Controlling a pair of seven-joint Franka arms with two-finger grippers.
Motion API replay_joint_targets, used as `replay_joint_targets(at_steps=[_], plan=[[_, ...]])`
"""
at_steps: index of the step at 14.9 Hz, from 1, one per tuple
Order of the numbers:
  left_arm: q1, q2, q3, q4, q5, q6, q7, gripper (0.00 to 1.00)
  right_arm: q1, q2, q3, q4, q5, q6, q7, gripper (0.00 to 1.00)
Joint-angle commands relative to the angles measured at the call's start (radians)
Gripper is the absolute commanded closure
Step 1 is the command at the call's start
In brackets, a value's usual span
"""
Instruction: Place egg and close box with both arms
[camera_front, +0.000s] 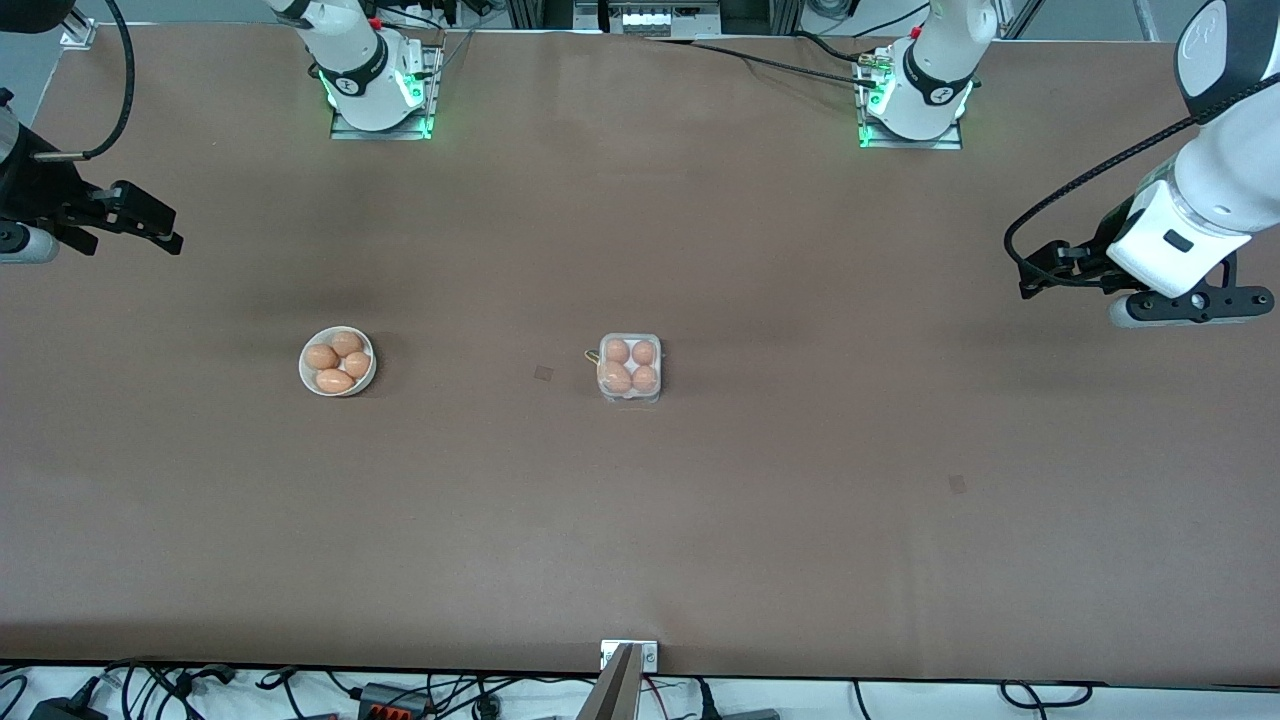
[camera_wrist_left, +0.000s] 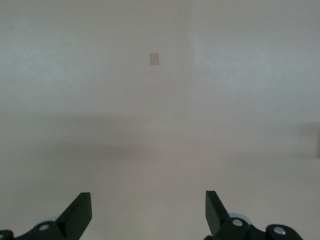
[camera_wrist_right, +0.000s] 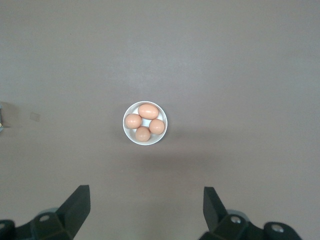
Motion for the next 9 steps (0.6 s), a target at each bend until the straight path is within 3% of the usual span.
replay_joint_targets(at_steps=[1,9], plan=[[0.004,-0.024,-0.004,-0.019,-0.005,0.013,0.001,0.00,-0.008,-0.021,0.011,-0.008,-0.011,-0.006,0.016,0.00],[0.003,-0.016,-0.003,0.002,-0.007,0.009,-0.001,0.00,-0.005,-0.019,0.011,-0.009,-0.011,-0.008,0.018,0.00]])
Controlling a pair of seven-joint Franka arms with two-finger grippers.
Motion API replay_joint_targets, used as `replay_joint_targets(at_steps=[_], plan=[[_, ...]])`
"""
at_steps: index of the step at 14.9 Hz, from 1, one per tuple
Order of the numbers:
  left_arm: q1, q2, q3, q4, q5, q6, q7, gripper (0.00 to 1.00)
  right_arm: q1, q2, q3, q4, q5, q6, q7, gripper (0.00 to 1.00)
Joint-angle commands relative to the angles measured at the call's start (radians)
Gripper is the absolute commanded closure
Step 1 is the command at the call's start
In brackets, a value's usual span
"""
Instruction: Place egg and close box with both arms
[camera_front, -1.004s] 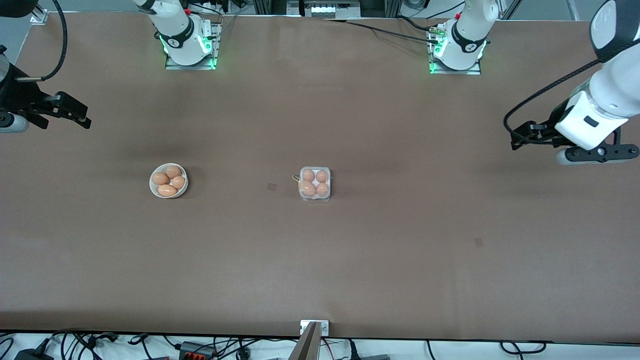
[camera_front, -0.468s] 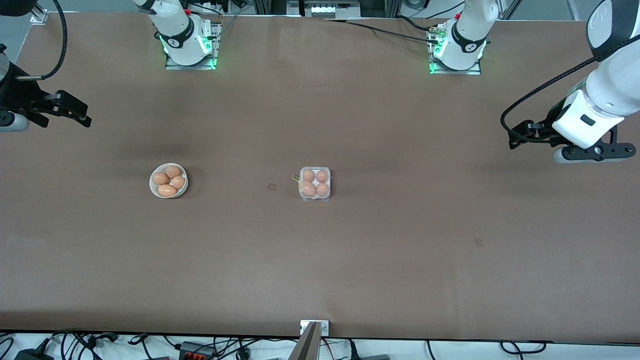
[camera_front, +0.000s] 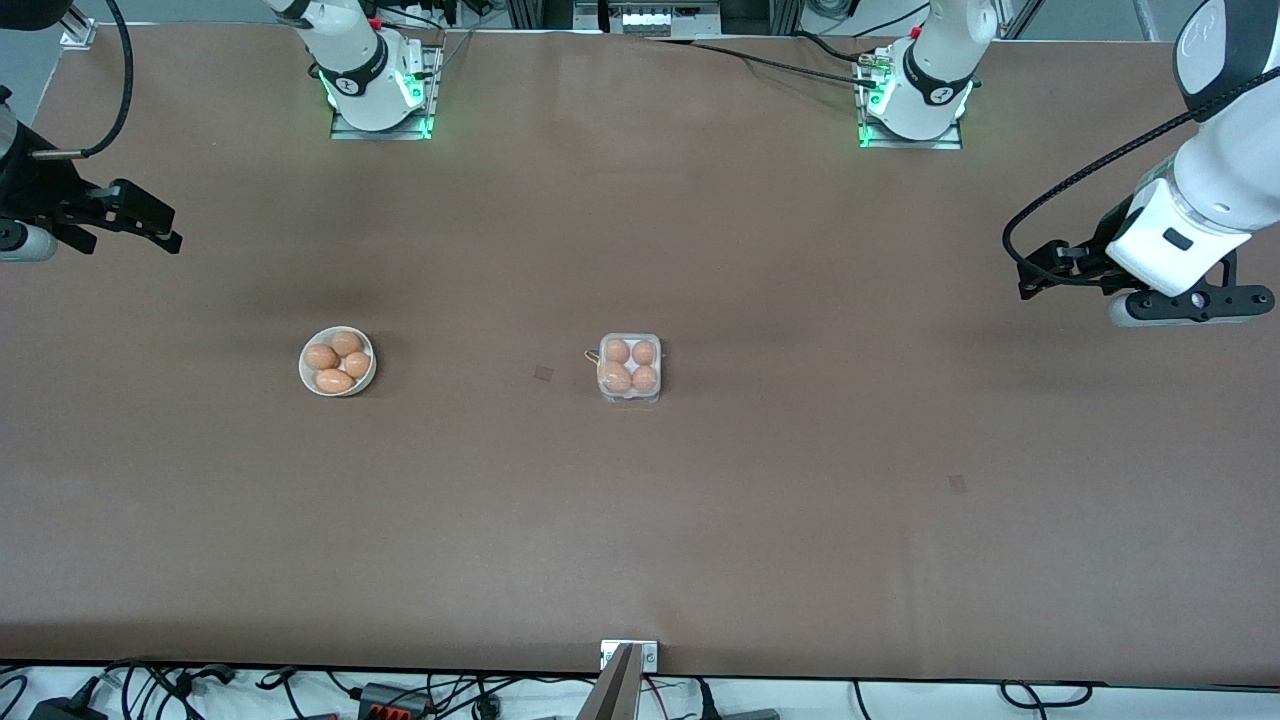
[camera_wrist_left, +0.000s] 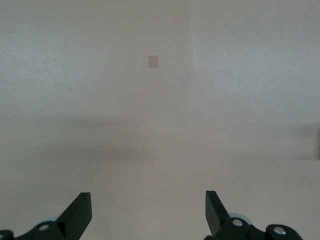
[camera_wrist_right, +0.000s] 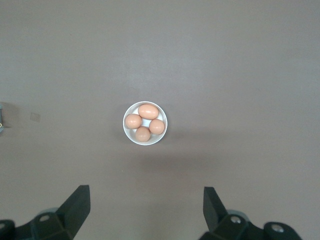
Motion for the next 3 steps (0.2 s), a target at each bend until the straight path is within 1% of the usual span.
replay_joint_targets(at_steps=[1,3], plan=[[0.003,-0.014,-0.001,0.000,-0.007,0.003,-0.001,0.00,-0.006,-0.016,0.011,-0.008,-0.011,-0.009,0.016,0.00],[0.003,-0.012,-0.001,0.002,-0.007,0.003,-0.001,0.00,-0.006,-0.016,0.011,-0.008,-0.011,-0.007,0.016,0.00]])
